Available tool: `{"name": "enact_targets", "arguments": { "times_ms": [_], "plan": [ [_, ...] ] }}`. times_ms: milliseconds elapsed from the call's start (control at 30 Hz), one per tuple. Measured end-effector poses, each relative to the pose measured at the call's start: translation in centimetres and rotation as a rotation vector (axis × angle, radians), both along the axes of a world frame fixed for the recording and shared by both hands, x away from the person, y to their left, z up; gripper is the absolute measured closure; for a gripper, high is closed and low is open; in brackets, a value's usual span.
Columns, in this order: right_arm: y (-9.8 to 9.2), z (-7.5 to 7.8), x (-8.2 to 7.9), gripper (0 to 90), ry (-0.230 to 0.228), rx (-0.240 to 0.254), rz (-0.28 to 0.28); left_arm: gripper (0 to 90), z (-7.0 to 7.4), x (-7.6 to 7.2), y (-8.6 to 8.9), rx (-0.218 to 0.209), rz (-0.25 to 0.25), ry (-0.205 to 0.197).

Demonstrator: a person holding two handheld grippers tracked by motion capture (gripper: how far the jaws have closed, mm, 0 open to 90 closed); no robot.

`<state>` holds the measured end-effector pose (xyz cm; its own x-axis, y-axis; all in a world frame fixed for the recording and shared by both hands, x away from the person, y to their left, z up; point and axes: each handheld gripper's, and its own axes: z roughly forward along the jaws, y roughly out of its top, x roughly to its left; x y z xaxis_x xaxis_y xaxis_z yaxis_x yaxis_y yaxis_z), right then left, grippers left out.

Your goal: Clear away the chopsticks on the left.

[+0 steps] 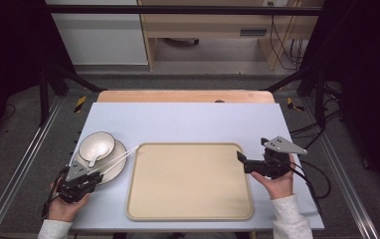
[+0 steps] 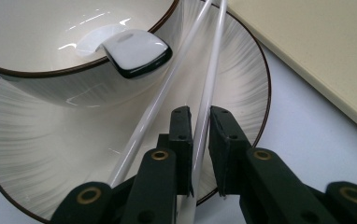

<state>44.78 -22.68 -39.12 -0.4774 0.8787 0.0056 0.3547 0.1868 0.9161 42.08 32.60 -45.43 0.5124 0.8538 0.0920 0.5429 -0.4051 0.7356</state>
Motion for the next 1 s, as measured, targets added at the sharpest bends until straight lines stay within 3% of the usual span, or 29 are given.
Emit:
{"name": "enact_targets", "arguments": {
  "times_ms": [233,300,633,1000],
  "plan": [
    [0.0,-0.1,0.1,5.4,0.004,0.001,0.004,82.8,0.0,0.0,-0.6,-0.023,0.01,0.019],
    [0.0,-0.1,0.1,5.4,0.004,0.001,0.004,83.9,0.1,0.0,-0.9,-0.01,0.018,0.018],
    [-0.2,0.1,0.0,5.3,0.002,0.008,0.002,81.2,0.5,0.5,-1.8,-0.034,0.054,0.029],
    [-0.1,0.0,0.1,5.3,0.006,0.007,0.005,82.5,0.1,1.8,-2.5,-0.001,0.069,0.074]
  ]
}}
